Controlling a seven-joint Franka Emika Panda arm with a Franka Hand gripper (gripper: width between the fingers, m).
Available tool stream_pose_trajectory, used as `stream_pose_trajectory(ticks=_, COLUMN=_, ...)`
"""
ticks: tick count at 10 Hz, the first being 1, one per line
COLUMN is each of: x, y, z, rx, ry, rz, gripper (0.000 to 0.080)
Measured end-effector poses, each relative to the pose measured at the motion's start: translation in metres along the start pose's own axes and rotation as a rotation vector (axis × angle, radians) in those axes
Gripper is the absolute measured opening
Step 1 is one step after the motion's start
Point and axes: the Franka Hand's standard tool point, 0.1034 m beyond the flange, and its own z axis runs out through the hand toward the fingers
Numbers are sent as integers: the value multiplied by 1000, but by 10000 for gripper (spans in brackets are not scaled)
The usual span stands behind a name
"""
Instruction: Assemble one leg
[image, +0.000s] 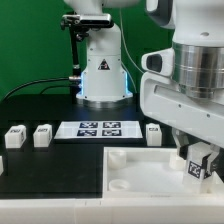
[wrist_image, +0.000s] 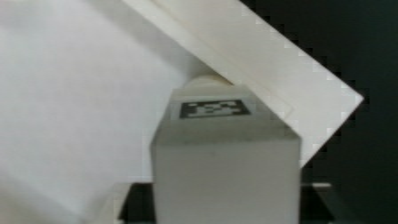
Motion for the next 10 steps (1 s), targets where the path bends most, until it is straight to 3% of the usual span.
stream_pose_trajectory(ticks=1, x=2, y=1, z=0, rx=-3, ry=-2, rz=162, gripper=292)
stream_pose_trajectory(ticks=3, x=2, y=2, z=0, rx=-4, ry=-2, rz=141, gripper=292)
stream_pose_trajectory(ticks=5, x=1, y=2, z=1, rx=-5, ry=-3, rz=107, gripper=527)
stream_pose_trajectory(ticks=6, x=0, y=1, z=1, rx=-4, ry=-3, rz=42, gripper=527)
stream_pose_trajectory(ticks=7, x=-4, y=0, z=2, rx=0, ry=-4, rz=-86, gripper=622)
stream_pose_trajectory(ticks=10, x=-16, y=-5, z=3, rx=10, ry=-4, rz=-490, gripper=644)
